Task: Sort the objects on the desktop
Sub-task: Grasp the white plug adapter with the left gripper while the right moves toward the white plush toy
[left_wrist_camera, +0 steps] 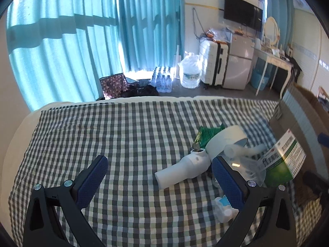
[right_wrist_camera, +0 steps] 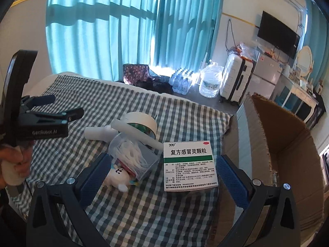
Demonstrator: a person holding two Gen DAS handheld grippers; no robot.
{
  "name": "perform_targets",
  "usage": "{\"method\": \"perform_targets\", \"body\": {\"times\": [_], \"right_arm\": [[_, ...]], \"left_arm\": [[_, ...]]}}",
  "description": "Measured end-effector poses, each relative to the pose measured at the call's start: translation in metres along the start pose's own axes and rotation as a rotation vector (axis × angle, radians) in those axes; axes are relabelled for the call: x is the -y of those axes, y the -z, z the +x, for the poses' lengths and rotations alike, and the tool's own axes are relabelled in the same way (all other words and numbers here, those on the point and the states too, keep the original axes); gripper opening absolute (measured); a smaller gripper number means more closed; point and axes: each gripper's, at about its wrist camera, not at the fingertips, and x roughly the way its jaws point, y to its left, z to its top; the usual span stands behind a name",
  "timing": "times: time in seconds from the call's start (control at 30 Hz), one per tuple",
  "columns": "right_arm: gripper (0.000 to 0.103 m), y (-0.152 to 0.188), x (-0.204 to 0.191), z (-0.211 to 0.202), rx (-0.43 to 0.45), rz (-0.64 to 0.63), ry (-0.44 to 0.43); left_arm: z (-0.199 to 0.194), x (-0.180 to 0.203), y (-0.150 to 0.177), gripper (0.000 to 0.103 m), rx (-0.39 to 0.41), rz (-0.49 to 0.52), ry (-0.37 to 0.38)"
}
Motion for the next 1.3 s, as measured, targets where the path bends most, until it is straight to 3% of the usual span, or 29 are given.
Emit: {"method": "perform_targets", "body": {"times": [0.13,0.3,0.47,0.63,0.83,1.07,1.23,1.3], "right_arm": [[0.103,-0.002,0.005,0.011,-0.018,0.027,0.014],[0.103,0.002,0.006,0.023,-0.064,0.042,0.029],[0.103,0.008,0.015,0.035,-0.104,0.101,0.033],[0.103,0.010,0.017,0.045,-0.134,0.107,0.065],[0.103,0.009,0.011,0.053,-0.153,0.083,0.107],[0.103,0.005,0.006,0.059,-0.145,0.056,0.158],[0.103,-0.003,0.001,0.048,-0.067,0.045,0.151],[0.103,-0.001,0.001,0.059,-0.121,0.052,0.127]], "left_arm": [[0.026,0.001,0.003,0.103,-0.025,0.038,0.021],[0.055,0.005,0.008,0.103,-0.092,0.025,0.111],[0.069,0.010,0.009,0.103,-0.094,0.061,0.089],[0.086,0.007,0.009,0.103,-0.137,0.028,0.105],[0.097,0.026,0.013,0.103,-0.148,0.099,0.126],[0.114,0.023,0.013,0.103,-0.181,0.055,0.177],[0.116,0.025,0.020,0.103,-0.195,0.053,0.180],[0.118,0.026,0.024,0.103,-0.218,0.049,0.185]]}}
